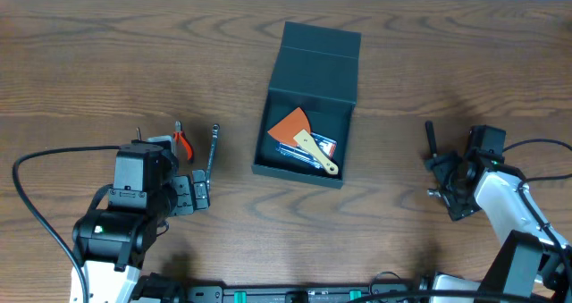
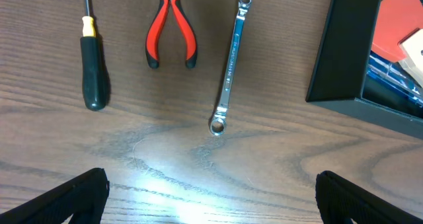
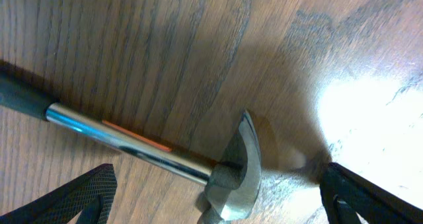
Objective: Pack container
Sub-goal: 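Lower the right gripper over the claw hammer head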
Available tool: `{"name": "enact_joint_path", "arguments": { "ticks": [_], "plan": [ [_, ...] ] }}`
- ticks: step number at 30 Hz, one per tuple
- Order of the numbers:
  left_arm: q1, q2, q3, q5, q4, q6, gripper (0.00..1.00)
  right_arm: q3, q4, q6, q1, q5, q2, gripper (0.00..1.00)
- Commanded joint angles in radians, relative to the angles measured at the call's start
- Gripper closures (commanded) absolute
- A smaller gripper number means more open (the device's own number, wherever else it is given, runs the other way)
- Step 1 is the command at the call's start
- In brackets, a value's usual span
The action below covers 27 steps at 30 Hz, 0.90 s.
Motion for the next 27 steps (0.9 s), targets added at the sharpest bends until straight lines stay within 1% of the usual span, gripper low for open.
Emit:
{"name": "enact_joint_path", "arguments": {
  "ticks": [1, 6, 10, 27],
  "plan": [
    [0.004, -0.002, 0.019, 0.007, -0.003, -0.01, 0.01, -0.019, 0.009, 0.022, -0.005, -0.002, 0.057, 0.07],
    [0.004, -0.002, 0.019, 0.007, -0.003, -0.011, 0.01, -0.019, 0.005, 0.016, -0.005, -0.003, 0.064, 0.07],
    [0.004, -0.002, 0.019, 0.007, -0.003, -0.011, 0.01, -0.019, -0.003, -0.032, -0.005, -0.014, 0.064, 0.08],
    [0.004, -0.002, 0.019, 0.007, -0.003, -0.01, 0.02, -0.019, -0.131, -0.032, -0.005, -0.055, 0.064, 0.06]
  ]
}}
